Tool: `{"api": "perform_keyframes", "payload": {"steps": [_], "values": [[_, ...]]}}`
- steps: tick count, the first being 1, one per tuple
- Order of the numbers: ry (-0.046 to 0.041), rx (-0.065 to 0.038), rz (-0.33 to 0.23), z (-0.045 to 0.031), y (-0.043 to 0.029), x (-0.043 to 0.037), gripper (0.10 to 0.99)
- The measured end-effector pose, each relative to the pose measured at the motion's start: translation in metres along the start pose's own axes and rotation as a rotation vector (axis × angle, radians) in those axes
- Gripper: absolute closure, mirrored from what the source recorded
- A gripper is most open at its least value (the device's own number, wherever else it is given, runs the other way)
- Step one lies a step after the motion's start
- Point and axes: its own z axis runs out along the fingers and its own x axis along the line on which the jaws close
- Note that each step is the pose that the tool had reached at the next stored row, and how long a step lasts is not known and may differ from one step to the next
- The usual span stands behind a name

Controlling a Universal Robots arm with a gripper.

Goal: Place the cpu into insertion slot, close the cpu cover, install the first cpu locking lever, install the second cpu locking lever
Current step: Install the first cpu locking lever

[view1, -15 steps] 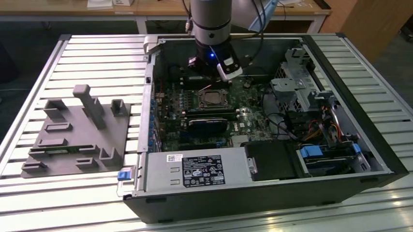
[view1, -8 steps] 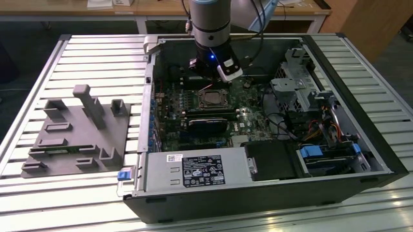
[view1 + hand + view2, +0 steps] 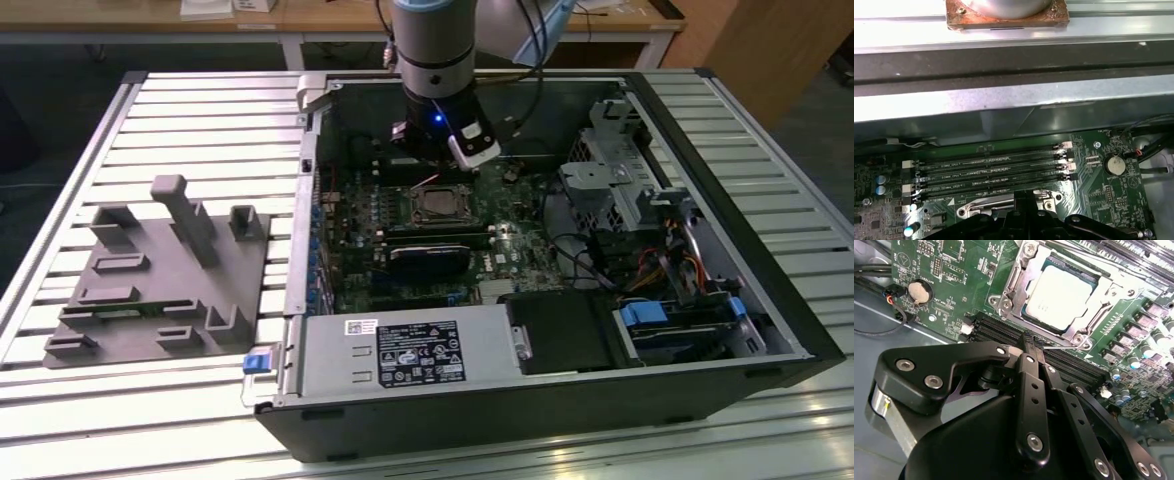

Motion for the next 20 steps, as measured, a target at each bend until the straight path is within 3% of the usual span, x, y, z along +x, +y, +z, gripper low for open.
{"api": "perform_keyframes", "payload": {"steps": [3,14,20], "values": [[-0.0042,0.005,-0.002,0.0026,0.0000,0.0004,0.980],[-0.0064,0.007,-0.002,0.0093,0.0044,0.0020,0.980],[-0.0119,0.022,-0.004,0.0114,0.0052,0.0021,0.980]]}}
